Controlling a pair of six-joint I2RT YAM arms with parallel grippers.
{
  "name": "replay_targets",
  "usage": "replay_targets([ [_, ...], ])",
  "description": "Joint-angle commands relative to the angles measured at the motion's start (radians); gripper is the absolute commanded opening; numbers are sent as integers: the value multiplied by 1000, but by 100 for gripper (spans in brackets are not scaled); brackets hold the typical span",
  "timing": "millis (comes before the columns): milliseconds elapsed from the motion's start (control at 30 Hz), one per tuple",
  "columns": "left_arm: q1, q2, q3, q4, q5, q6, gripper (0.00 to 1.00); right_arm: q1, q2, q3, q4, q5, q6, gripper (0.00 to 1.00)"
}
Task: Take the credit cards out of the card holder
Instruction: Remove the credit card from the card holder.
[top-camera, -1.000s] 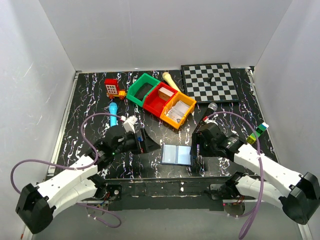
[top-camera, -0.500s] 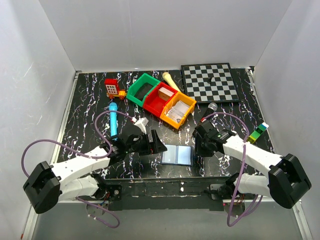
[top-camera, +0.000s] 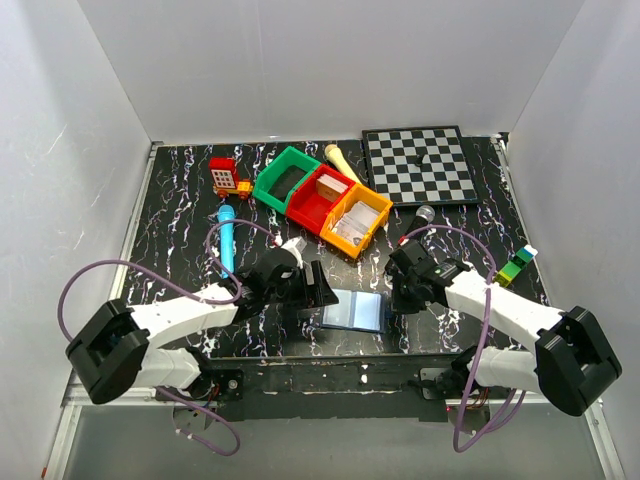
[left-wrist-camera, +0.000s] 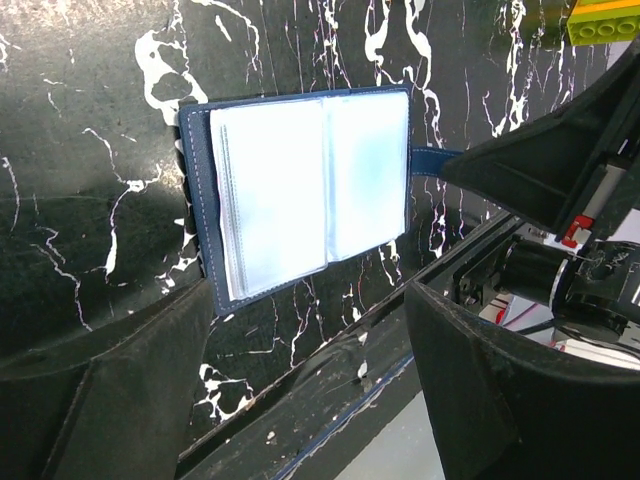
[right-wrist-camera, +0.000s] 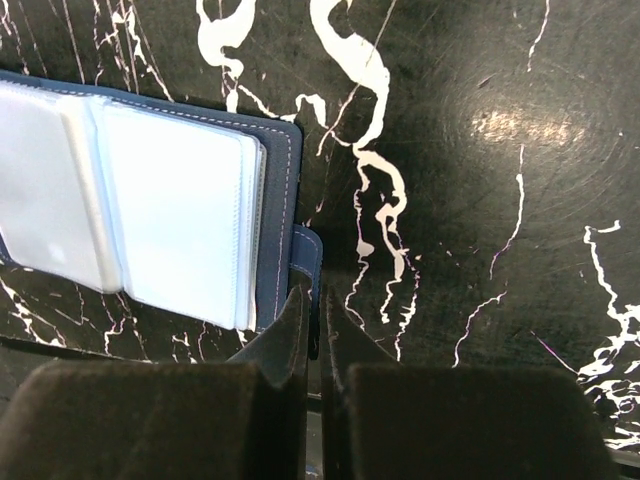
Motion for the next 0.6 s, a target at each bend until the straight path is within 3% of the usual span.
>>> replay_targets([
  [0, -15, 40, 53, 38, -6, 10, 76, -3, -43, 36, -19, -46, -38, 1],
  [267, -33, 147, 90, 67, 11, 34, 61, -3, -51, 16, 17, -125, -93, 1],
  [567, -41, 176, 84, 56, -21, 40, 66, -3, -29, 24, 9, -109, -109, 1],
])
